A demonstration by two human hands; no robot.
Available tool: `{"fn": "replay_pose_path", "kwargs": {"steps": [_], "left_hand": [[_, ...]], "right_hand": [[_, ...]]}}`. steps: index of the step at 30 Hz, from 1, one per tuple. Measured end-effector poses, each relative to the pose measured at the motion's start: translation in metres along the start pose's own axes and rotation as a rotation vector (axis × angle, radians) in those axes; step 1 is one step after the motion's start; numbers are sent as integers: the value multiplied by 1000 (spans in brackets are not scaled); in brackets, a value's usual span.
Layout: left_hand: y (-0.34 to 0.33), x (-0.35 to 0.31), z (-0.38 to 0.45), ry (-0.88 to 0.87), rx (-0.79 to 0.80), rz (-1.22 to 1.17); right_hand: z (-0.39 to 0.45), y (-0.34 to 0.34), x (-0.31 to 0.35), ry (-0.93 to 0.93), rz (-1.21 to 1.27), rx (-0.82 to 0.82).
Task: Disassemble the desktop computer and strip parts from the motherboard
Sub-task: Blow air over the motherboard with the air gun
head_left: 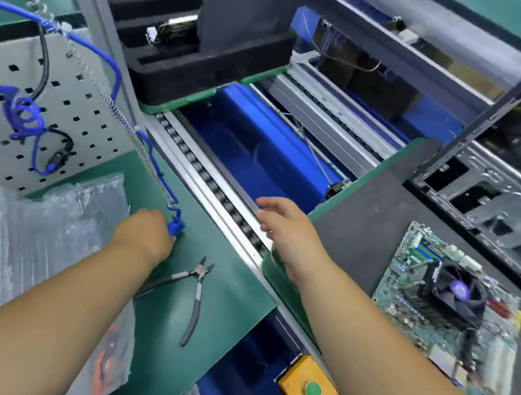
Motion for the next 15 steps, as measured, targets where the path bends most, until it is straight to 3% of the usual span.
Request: {"fn": "replay_pose_path", "kwargs": {"steps": [3, 5, 9, 15], "left_hand": [[6, -16, -7, 32, 59, -15], [-4, -34, -13, 8, 206, -75], [-26, -86, -39, -100, 444, -391], [-22, -185, -72, -465, 394, -535]], "right_hand": [[-6, 16, -6, -10, 1, -39], [-12, 25, -10, -15, 5, -60], [-26, 45, -16, -9, 17, -124], [-56, 111, -33, 18, -83, -263]]}}
Point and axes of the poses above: each hand's wrist, its own z-axis towards the middle knuckle, its own y-axis out of the back of the hand, x = y × z, the point moved 10 cm from there along z, towards the middle knuckle, and after that the axes turned 12 degrees about -z, right-handed, at the moved point
